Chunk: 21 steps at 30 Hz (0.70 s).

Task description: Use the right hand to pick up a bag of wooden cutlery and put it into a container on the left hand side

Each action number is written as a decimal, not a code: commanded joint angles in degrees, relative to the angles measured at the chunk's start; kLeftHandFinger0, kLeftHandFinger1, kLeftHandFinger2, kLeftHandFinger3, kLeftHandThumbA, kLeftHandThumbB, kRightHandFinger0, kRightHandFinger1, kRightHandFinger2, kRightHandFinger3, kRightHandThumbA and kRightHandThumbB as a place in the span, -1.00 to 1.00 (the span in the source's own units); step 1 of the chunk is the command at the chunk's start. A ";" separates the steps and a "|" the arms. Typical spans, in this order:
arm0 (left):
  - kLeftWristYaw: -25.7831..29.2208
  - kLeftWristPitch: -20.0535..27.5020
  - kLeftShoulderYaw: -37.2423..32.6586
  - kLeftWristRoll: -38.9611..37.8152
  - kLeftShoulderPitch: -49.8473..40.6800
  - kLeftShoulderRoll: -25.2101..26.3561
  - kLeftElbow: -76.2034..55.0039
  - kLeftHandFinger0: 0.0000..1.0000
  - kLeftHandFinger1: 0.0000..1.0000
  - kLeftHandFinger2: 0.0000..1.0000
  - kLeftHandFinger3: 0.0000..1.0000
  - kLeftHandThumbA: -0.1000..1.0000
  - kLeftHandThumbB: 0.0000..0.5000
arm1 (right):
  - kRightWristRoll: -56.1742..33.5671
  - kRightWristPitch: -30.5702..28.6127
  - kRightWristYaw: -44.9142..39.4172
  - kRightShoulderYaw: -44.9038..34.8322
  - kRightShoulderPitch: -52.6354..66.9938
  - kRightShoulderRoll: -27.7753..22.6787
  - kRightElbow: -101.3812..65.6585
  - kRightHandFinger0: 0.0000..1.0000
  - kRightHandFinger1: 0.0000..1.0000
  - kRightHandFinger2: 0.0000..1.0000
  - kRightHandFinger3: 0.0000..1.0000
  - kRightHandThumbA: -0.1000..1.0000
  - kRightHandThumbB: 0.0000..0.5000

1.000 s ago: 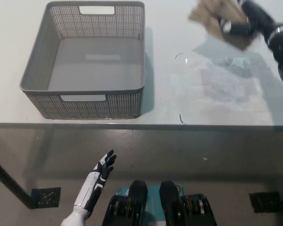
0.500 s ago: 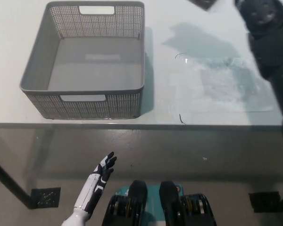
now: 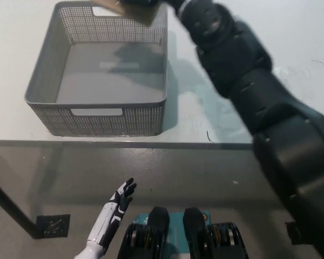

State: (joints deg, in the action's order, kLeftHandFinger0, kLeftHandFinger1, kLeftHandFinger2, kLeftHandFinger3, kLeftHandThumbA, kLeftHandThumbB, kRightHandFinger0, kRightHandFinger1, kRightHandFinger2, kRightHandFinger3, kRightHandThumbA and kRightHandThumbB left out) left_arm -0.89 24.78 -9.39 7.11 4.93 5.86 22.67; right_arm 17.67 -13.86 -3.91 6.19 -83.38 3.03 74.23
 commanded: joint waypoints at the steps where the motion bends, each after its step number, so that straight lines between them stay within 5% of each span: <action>1: 0.37 2.15 -0.61 1.24 0.70 0.43 -0.75 1.00 1.00 1.00 1.00 1.00 0.48 | -0.62 -3.04 4.24 0.85 -6.11 0.85 0.97 -0.97 -0.17 0.71 0.57 -1.00 -0.32; 9: 0.06 2.15 -0.73 2.43 1.06 0.80 -1.93 1.00 1.00 1.00 1.00 1.00 0.40 | -0.49 0.06 2.98 2.70 -6.28 0.93 3.04 -0.94 0.02 0.80 0.58 -1.00 -0.34; 10: 0.16 2.15 -0.75 2.44 1.09 0.76 -1.91 1.00 1.00 1.00 1.00 1.00 0.38 | -0.17 0.76 2.26 3.22 -6.27 0.62 3.12 -0.83 0.09 0.73 0.58 -1.00 -0.25; 11: 0.19 2.15 -0.81 2.60 1.08 0.81 -2.00 1.00 1.00 1.00 1.00 1.00 0.34 | 0.24 1.75 1.70 3.72 -6.30 0.37 3.02 -0.57 0.36 1.00 0.92 -0.81 -0.06; 12: 0.17 2.15 -0.83 2.59 1.08 0.82 -2.04 1.00 1.00 1.00 1.00 1.00 0.31 | 0.28 2.54 0.72 4.03 -6.37 0.13 3.06 -0.22 0.47 0.96 1.00 -0.39 0.10; 13: 0.11 2.15 -0.82 2.46 1.06 0.80 -2.13 1.00 1.00 1.00 1.00 1.00 0.28 | -0.27 3.38 -2.65 4.18 -6.54 -0.41 3.26 0.19 0.78 1.00 1.00 0.05 0.34; 15: 0.02 2.15 -0.72 2.67 0.92 0.85 -2.42 1.00 1.00 1.00 1.00 1.00 0.30 | -1.39 4.12 -8.41 4.11 -6.64 -1.28 3.42 0.73 1.00 1.00 1.00 0.25 0.41; 16: -0.02 2.15 -0.74 2.74 0.83 0.94 -2.54 1.00 1.00 1.00 1.00 1.00 0.29 | -1.06 4.25 -10.87 4.76 -6.49 -1.98 3.49 1.00 1.00 1.00 1.00 0.45 0.61; 21: -0.05 2.15 -0.96 2.82 1.03 1.14 -2.49 1.00 1.00 1.00 1.00 1.00 0.26 | -0.93 3.95 -13.13 5.59 -5.91 -3.41 3.60 1.00 1.00 1.00 1.00 0.59 0.57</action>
State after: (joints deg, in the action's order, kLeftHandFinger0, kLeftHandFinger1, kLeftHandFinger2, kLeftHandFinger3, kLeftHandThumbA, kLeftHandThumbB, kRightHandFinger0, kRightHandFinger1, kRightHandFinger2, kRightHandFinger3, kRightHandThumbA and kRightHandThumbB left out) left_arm -0.93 24.78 -9.85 9.11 5.00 6.20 21.95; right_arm 17.64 -10.36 -11.40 11.02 -83.87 1.34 78.63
